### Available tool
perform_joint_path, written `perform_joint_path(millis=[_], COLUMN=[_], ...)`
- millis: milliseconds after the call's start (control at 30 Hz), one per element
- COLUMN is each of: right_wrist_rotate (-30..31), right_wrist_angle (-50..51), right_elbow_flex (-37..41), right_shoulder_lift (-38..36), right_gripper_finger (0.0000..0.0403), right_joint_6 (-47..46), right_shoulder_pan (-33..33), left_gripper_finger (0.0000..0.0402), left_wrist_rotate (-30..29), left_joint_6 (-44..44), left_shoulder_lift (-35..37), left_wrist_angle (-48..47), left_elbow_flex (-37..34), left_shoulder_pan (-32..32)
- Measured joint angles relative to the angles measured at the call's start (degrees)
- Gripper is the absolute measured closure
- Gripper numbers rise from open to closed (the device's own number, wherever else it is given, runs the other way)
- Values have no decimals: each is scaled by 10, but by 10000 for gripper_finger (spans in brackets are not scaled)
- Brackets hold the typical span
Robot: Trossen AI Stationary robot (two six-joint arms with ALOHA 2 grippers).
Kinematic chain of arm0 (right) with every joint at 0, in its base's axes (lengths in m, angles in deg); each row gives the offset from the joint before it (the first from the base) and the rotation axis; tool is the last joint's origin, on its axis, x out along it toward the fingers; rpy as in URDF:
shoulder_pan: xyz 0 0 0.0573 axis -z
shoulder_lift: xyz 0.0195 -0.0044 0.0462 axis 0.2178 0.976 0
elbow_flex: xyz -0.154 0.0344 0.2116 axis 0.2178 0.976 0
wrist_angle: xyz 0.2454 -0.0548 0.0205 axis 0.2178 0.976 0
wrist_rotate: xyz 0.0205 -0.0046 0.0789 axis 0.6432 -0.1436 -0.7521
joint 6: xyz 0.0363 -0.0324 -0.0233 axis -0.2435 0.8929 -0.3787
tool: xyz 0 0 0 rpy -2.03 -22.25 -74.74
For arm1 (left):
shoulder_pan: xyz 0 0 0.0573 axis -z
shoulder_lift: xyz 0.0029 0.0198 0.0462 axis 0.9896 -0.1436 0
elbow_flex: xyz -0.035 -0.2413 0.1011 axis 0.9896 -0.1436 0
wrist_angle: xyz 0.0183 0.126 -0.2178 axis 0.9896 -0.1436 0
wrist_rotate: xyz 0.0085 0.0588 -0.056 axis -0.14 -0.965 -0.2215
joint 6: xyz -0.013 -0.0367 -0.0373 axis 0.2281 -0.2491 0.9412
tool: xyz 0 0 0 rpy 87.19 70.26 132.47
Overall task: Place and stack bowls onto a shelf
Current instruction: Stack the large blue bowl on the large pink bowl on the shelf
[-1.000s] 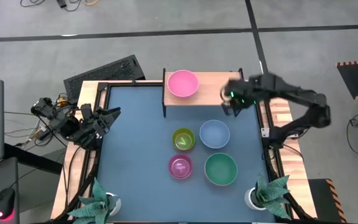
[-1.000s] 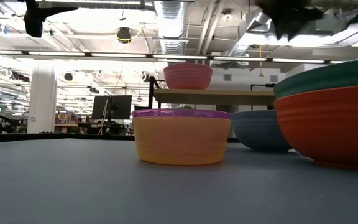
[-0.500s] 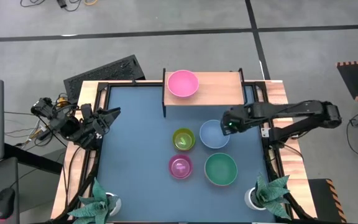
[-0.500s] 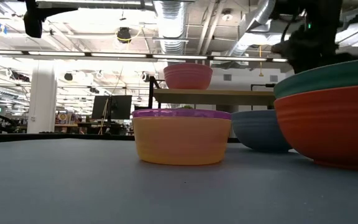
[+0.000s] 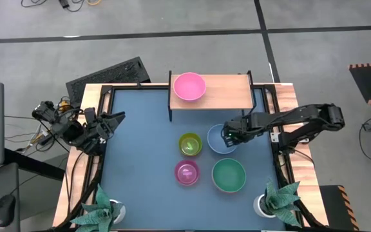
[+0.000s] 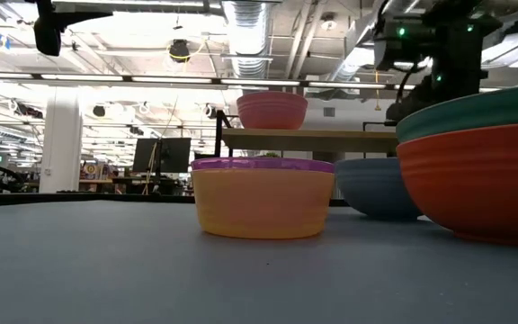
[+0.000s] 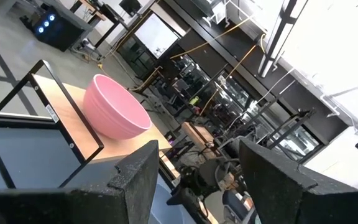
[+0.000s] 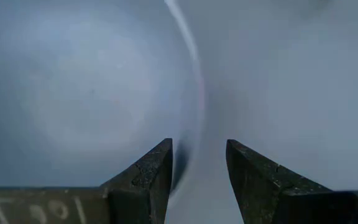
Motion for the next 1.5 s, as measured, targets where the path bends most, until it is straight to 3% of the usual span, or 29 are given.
perform_joint_path(millis=[200, 433, 767, 1067, 1500], right_wrist_rotate=[-16, -22, -23, -67, -65], right_wrist_angle=[-28, -38, 2, 82, 96], right_elbow_flex=[2, -1, -49, -247, -587], right_shoulder_lift=[16, 12, -33, -49, 104], right_gripper_finger=[255, 380, 379, 379, 379], right_joint_6=[7, -3, 9, 111, 337], right_shoulder_pan=[1, 9, 39, 76, 191], left_gripper_finger=[193, 193, 193, 193, 193], left_wrist_rotate=[0, 0, 0, -1, -1], left_joint_6=[1, -4, -5, 0, 0], left_shoulder_lift=[0, 0, 0, 0, 0], left_wrist_angle=[0, 0, -4, -12, -16], left_elbow_flex=[0, 0, 0, 0, 0], left_shoulder_pan=[0, 0, 0, 0, 0])
